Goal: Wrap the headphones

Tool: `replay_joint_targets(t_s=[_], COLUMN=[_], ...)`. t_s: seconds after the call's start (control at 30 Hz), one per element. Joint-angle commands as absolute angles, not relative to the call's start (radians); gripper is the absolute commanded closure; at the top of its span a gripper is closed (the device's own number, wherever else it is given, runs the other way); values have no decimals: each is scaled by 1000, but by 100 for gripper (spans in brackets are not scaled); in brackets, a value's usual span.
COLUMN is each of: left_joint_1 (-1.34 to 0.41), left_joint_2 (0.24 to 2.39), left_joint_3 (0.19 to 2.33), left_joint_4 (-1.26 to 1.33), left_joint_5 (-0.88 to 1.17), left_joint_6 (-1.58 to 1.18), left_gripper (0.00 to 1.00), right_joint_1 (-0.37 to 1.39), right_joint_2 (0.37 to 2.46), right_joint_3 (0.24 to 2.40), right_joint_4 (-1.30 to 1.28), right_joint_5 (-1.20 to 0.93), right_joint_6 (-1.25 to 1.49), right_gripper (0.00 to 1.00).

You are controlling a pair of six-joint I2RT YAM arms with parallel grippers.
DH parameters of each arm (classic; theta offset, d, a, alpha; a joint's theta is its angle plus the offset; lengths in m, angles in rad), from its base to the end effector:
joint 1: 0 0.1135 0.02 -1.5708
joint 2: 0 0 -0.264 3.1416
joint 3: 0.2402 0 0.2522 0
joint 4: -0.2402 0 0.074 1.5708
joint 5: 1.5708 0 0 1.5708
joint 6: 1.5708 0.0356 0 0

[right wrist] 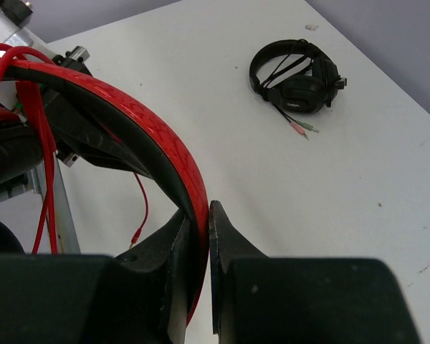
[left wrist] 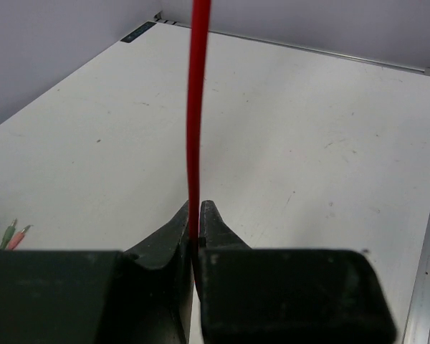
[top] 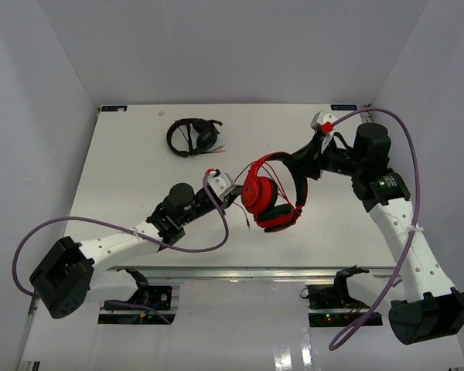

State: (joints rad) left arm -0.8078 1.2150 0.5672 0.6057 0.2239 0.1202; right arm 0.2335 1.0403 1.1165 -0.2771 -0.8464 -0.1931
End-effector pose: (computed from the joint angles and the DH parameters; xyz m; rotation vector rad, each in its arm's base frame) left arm 0.1796 -0.1993 0.2564 0.8970 1.3953 -0.7075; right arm 0.2096 0.0772 0.4002 -0.9467 1.4906 0.7736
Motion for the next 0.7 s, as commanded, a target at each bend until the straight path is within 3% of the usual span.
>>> replay_joint_targets(t_s=[0.0, 0.4, 0.67], left_joint_1=[-802, -804, -805], left_joint_2=[1271, 1317, 1389], left_joint_3=[548, 466, 463], left_joint_4=[764, 899, 988], left_joint_5=[313, 327, 346], left_joint_6=[32, -68, -134], left_gripper=[86, 85, 94], right_joint_1=[211, 178, 171], right_joint_2=[1035, 1047, 1047], right_joint_3=[1163, 1179, 1152], right_joint_4=[-178, -132, -72], right_joint_5=[-942, -933, -901], right_joint_6=[-33, 74, 175], right_gripper=[92, 92, 92])
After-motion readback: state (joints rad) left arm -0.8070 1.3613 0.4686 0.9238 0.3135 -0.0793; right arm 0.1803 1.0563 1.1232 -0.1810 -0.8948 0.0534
